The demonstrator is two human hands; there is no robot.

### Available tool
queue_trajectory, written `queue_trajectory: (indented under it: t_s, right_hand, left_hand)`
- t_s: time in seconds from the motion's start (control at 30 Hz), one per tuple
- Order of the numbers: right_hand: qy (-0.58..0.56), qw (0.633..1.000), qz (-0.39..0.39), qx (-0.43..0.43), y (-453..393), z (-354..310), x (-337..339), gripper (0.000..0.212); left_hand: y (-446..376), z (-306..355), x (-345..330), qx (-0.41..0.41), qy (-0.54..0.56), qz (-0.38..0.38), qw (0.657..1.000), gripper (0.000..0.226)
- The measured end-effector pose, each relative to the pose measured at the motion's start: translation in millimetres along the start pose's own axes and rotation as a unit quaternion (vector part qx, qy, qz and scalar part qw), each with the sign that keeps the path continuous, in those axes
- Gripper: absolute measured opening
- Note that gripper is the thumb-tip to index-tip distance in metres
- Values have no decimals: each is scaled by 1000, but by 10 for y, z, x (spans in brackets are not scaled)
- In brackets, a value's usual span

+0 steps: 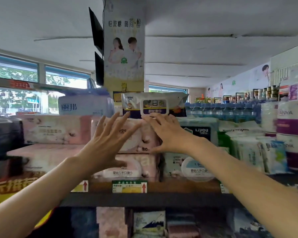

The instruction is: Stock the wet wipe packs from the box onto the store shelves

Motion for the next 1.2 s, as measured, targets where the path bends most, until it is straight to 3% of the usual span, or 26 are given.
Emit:
queue_trajectory:
  t_s: [0.27, 0.57, 0.7, 0.8, 1.1, 1.2]
  right_hand:
    - [11, 999, 38, 11, -21, -57, -30, 107]
    - [46, 999, 3, 8, -143, -3, -99, 110]
    - [72, 997, 5, 6, -105, -5, -92, 109]
    - [97, 995, 5, 3, -12, 11, -62, 105]
    - [137, 989, 37, -43, 57, 117, -70, 108]
    - [137, 987, 61, -50, 138, 88, -35, 106]
  left_hand:
    - [38, 20, -58, 13, -59, -1, 998, 146]
    - [-17, -37, -99, 53, -18, -47, 997, 145]
    - [-44, -96, -105, 3, 34, -106, 994, 124]
    - [-71, -143, -33, -20, -1, -138, 990, 112]
    - [-67, -53, 73, 20, -10, -171, 985, 108]
    - [-13, 121, 127, 31, 6, -130, 991, 103]
Point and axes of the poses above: each hand's wrist, its own y-axis away from the middle knuckle, its own x-axis out of the back of the hand, z = x × y, the point moved 8 cm from there along -y, towards the middle knuckle, and after that the axes turned 2 degrees about -y, right-handed, at the moved point
